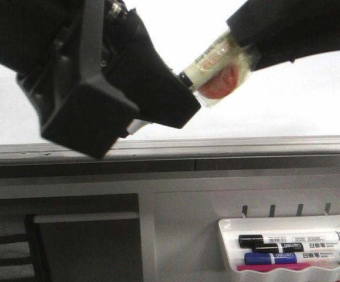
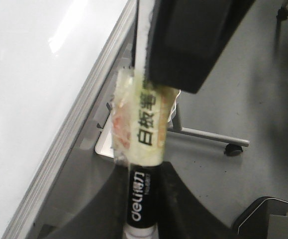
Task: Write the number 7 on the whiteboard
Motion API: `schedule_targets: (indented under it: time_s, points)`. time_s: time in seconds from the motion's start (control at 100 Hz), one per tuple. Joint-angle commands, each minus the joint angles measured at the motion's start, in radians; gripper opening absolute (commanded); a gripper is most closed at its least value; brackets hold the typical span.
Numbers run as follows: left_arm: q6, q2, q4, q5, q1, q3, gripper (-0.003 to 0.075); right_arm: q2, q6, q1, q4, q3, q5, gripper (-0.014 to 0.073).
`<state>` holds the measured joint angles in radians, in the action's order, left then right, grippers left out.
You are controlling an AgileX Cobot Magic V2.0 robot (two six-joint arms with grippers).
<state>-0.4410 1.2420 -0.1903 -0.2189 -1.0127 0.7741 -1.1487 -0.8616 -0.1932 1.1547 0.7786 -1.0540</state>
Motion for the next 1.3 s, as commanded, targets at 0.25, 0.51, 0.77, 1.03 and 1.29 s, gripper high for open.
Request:
schedule_targets:
  time_s: [0.25,0.51,0.77,1.03,1.29]
  points:
    - [0.001,-0.028,-0.019,0.095,-0.008,0.031,-0.0013,0.012,-0.048,-0.001,0.054,0.034,0.017,-0.0062]
    - [0.001,-0.034,-0.052,0.100,-0.006,0.040,0.0428,0.020,-0.050,-0.001,0.054,0.034,0.069,-0.0062]
    - [0.003,-0.124,-0.122,0.103,0.102,0.040,0.0532,0.133,-0.055,-0.001,0.032,-0.001,0.217,-0.0062]
    - [0.003,-0.279,-0.277,0.104,0.333,-0.004,0.0532,0.304,-0.055,-0.001,0.032,-0.094,0.415,-0.0062]
    - [0.003,-0.431,-0.468,0.227,0.508,-0.171,0.0531,0.354,-0.087,-0.001,0.034,-0.119,0.572,-0.0062]
